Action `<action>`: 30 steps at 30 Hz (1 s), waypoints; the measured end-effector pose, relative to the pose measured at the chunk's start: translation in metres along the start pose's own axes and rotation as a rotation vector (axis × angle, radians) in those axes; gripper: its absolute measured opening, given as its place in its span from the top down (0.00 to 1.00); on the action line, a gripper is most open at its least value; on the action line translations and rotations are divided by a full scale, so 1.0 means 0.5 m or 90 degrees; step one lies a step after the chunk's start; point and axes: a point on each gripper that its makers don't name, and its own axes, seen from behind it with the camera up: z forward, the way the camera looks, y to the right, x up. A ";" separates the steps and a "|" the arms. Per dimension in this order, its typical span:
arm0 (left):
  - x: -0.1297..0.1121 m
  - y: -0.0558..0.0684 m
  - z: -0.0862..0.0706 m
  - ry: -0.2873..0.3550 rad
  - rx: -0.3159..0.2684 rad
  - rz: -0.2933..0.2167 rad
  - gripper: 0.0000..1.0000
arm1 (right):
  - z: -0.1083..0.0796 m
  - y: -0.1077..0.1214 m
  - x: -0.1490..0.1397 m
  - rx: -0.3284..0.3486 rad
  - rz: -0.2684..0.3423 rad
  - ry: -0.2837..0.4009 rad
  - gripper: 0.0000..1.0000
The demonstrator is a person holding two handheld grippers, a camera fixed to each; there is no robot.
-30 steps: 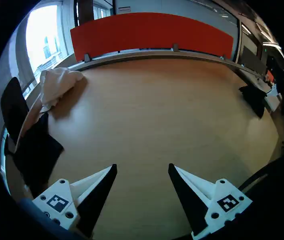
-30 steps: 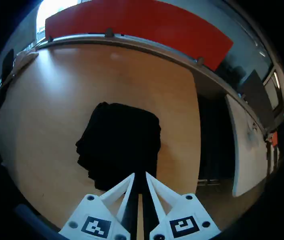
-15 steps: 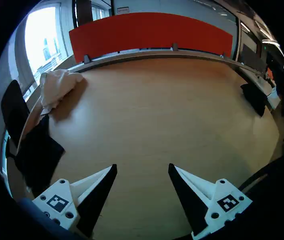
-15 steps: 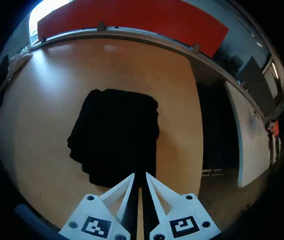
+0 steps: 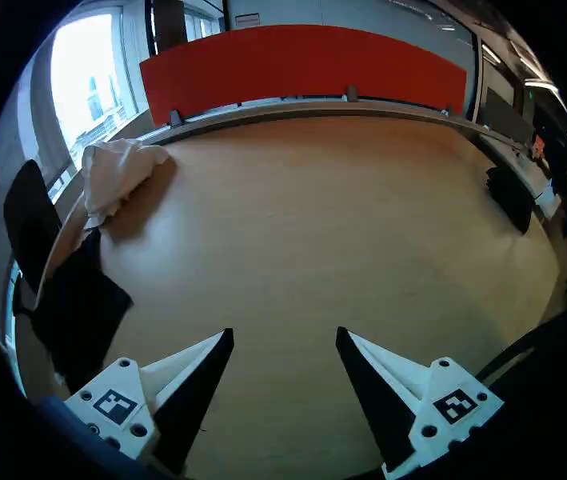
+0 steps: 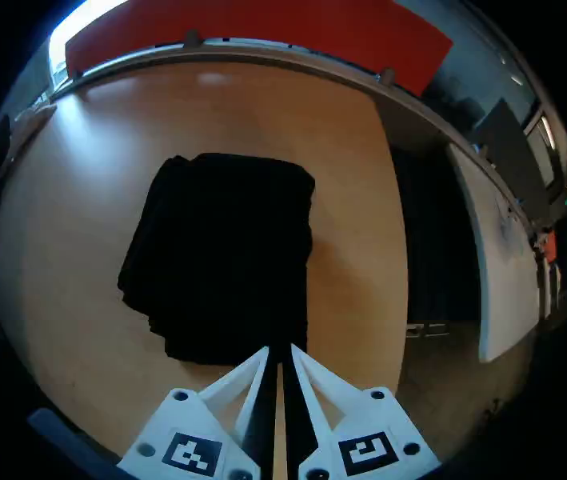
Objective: Fold towel
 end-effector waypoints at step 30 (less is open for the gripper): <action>-0.002 -0.011 0.001 -0.004 0.002 0.004 0.05 | 0.043 0.008 -0.016 -0.040 0.027 -0.026 0.73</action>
